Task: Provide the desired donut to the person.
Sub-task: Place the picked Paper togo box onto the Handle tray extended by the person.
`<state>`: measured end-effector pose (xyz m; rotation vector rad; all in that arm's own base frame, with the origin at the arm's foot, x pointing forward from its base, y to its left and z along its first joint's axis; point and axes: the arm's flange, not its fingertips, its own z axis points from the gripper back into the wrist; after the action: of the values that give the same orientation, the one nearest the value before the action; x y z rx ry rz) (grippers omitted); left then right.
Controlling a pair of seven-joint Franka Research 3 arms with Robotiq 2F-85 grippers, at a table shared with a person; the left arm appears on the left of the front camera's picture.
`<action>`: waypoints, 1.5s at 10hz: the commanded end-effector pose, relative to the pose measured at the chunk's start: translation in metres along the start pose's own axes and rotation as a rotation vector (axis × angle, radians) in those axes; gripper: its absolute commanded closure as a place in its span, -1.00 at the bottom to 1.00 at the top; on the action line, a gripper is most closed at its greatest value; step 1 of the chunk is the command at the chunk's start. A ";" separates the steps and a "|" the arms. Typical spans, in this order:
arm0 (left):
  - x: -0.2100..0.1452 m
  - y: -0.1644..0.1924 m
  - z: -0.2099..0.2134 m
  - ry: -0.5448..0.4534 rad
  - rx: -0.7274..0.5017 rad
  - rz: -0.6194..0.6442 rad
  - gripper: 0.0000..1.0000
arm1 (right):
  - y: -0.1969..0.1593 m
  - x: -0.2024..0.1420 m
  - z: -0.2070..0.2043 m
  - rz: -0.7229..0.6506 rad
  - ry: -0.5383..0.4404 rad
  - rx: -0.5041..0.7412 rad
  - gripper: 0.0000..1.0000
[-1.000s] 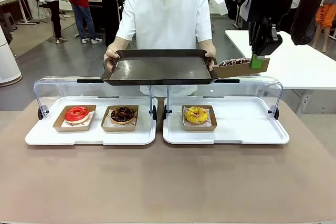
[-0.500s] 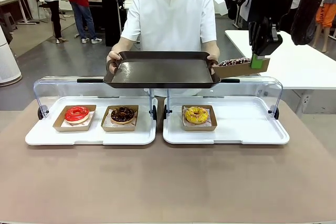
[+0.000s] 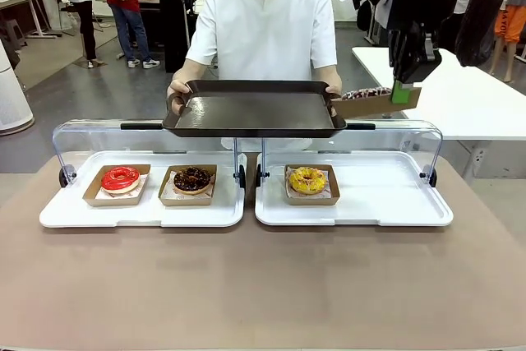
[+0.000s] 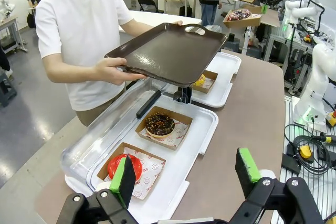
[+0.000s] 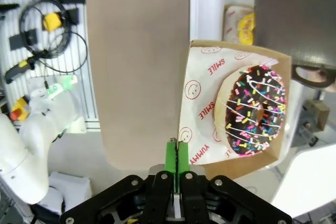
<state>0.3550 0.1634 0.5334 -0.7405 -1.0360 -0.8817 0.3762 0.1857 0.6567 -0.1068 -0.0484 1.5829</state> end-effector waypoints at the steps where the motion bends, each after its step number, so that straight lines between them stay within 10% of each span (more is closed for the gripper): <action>1: 0.001 0.000 0.001 -0.016 -0.001 -0.007 -1.00 | -0.009 0.021 0.024 -0.019 -0.001 -0.069 0.97; 15: 0.001 0.000 0.001 -0.016 -0.001 -0.007 -1.00 | -0.172 0.057 -0.030 -0.043 -0.158 -0.030 0.97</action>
<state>0.3550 0.1634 0.5336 -0.7400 -1.0360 -0.8819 0.5422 0.2459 0.6403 -0.0556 -0.1775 1.5241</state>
